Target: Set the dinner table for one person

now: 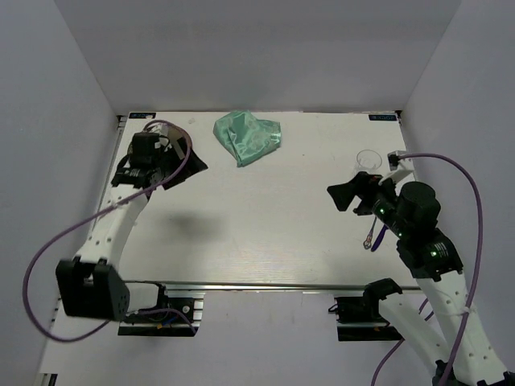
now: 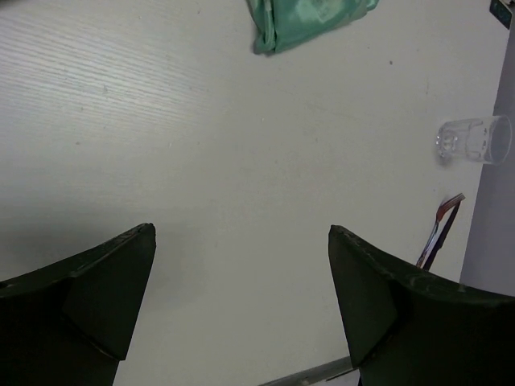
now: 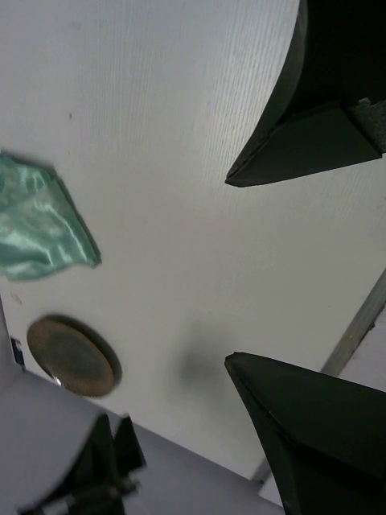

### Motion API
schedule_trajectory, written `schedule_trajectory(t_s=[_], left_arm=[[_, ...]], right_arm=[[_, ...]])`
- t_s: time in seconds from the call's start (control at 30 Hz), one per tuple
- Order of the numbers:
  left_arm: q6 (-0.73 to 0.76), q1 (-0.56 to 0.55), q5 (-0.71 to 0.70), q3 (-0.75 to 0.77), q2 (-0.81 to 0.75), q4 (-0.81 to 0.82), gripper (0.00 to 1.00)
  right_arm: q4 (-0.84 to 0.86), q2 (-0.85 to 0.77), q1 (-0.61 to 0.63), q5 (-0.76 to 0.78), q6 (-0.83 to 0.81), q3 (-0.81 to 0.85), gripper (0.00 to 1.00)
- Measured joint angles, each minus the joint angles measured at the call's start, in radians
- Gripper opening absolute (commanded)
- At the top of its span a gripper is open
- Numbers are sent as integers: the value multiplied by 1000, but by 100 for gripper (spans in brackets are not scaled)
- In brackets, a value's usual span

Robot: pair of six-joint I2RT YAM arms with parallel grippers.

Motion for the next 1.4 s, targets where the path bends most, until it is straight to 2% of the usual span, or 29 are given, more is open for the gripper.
schedule_trajectory(t_s=[0.17,0.23,0.3,0.4,0.47,0.77,1.07,1.1,1.13,1.2,1.23,1.3,1.33,1.37,1.4], left_arm=[[-45,4,60,15,327,248,98],[-52,5,89,64,463,339,98],[-49,3,136,180,631,404,98],[-27,-2,211,433,884,469,98],[-24,-7,255,547,997,516,98],[-37,-16,299,836,1233,551,98],[-66,-23,303,948,1310,591,96],[-67,-24,301,976,1326,595,95],[-71,-26,302,996,1338,602,88],[-81,-27,304,1023,1361,608,82],[-84,-29,307,1030,1368,610,75],[-91,-32,313,1045,1385,617,72],[-93,-34,316,1051,1394,620,64],[-95,-34,320,1055,1399,622,46],[-106,-35,324,1056,1404,622,34]], right_arm=[[170,3,0,-228,16,-132,89],[209,3,0,-302,19,-179,89],[222,8,0,-352,17,-197,89],[242,9,0,-399,7,-199,89],[262,5,0,-435,-5,-203,89],[288,17,1,-506,-15,-223,89],[300,64,1,-516,-29,-223,89],[301,66,1,-516,-29,-223,89],[303,67,1,-516,-30,-223,89],[307,68,1,-515,-32,-223,89],[308,68,1,-515,-33,-223,89],[311,70,1,-515,-33,-223,89],[312,72,1,-515,-33,-223,89],[311,72,1,-514,-33,-223,89],[312,72,1,-512,-33,-223,89]])
